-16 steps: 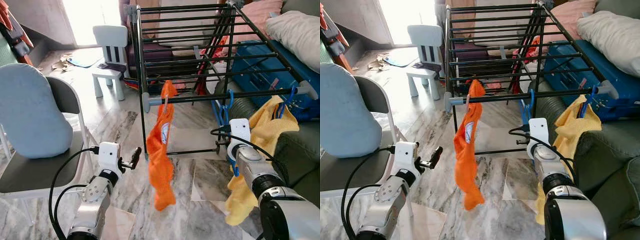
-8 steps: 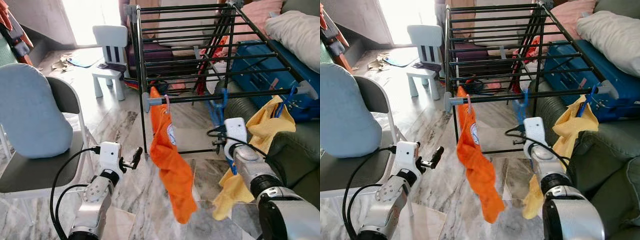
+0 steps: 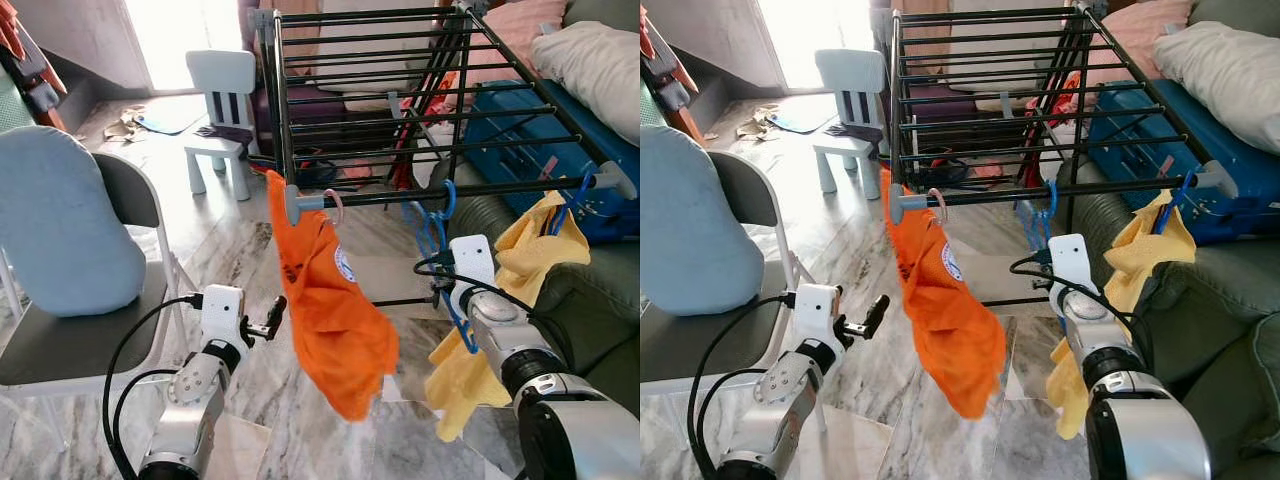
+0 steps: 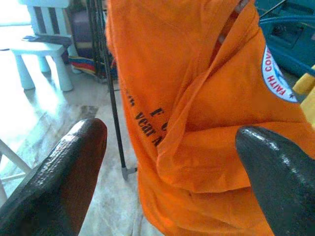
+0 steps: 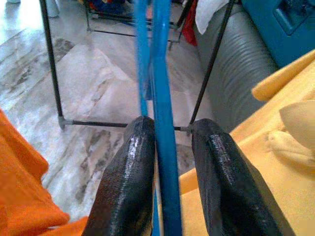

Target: Hang hanger

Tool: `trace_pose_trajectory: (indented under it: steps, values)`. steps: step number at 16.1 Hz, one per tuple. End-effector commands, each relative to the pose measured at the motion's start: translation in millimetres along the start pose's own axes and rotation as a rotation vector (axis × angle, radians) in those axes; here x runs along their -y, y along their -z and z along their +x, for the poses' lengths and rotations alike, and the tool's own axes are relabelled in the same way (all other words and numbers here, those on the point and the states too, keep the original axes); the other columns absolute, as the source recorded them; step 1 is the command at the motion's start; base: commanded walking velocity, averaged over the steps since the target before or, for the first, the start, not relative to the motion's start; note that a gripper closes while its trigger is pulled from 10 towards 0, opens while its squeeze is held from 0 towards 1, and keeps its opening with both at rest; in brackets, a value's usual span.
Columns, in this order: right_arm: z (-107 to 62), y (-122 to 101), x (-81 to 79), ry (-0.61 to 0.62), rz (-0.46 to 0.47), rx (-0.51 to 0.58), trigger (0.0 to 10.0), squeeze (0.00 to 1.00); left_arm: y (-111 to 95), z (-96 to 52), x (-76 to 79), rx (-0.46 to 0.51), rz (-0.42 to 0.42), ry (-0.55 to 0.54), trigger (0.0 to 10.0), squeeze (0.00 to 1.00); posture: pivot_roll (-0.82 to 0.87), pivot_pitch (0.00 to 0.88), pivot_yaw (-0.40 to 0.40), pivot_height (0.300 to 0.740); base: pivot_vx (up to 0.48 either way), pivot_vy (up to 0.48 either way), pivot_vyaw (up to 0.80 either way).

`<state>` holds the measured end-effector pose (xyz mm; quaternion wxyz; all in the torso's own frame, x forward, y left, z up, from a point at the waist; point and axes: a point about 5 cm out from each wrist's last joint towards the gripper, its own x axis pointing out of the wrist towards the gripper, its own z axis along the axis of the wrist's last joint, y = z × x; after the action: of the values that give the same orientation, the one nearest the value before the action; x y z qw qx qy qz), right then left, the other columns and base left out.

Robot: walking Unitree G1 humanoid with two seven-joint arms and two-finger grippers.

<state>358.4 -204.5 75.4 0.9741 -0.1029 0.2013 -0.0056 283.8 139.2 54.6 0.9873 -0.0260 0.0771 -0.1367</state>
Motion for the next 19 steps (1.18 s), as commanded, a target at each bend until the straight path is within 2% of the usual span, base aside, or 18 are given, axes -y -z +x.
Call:
trace_pose_trajectory:
  steps: [1, 2, 3, 4, 5, 6, 7, 15, 19]
  values:
    - [0.3, -2, 4.4, 0.016, 0.001, -0.002, 10.0, 0.76, 1, 1.6, -0.8, -0.017, 0.007, -0.008, 10.0, 0.0, -0.1, 0.0, 0.016, 0.74, 0.0, 0.0, 0.0]
    - [0.4, -2, 5.3, 0.018, 0.001, -0.003, 10.0, 0.55, 2, 1.7, -0.4, -0.018, 0.007, -0.008, 10.0, 0.0, -0.1, 0.0, 0.016, 0.74, 0.0, 0.0, 0.0]
    - [0.4, -3, 6.2, 0.021, 0.002, -0.004, 10.0, 0.42, 2, 1.9, -0.2, -0.02, 0.007, -0.007, 10.0, 0.0, -0.1, 0.0, 0.016, 0.74, 0.0, 0.0, 0.0]
    - [0.4, -2, 6.2, 0.021, 0.002, -0.005, 10.0, 0.13, 2, 1.9, -0.2, -0.02, 0.006, -0.008, 10.0, 0.0, -0.1, 0.0, 0.016, 0.74, 0.0, 0.0, 0.0]
    - [0.4, -2, 5.9, 0.017, 0.006, -0.006, 6.8, 0.01, 2, 2.1, -0.1, -0.022, 0.006, -0.008, 10.0, 0.0, -0.1, 0.0, 0.017, 0.74, 0.0, 0.0, 0.0]
    - [0.4, -2, 5.6, 0.014, 0.009, -0.006, 3.9, 0.0, 2, 2.2, 0.1, -0.023, 0.006, -0.007, 10.0, 0.0, -0.1, 0.0, 0.017, 0.74, 0.0, 0.0, 0.0]
    - [0.5, -2, 4.9, 0.008, 0.012, -0.005, 0.0, 0.0, 2, 2.3, 0.0, -0.024, 0.007, -0.007, 10.0, 0.0, -0.1, 0.0, 0.016, 0.74, 0.0, 0.0, 0.0]
    - [0.4, -3, 5.6, 0.008, 0.01, -0.003, 0.0, 0.0, 4, 3.3, 0.1, -0.036, 0.012, -0.013, 10.0, 0.0, -0.1, 0.0, 0.016, 0.74, 0.0, 0.0, 0.0]
    - [1.4, -15, 5.6, 0.004, 0.01, 0.057, 0.0, 0.0, 3, 2.5, -3.3, -0.035, 0.029, -0.027, 10.0, 0.0, -0.1, 0.0, 0.01, 0.74, 0.0, 0.0, 0.0]
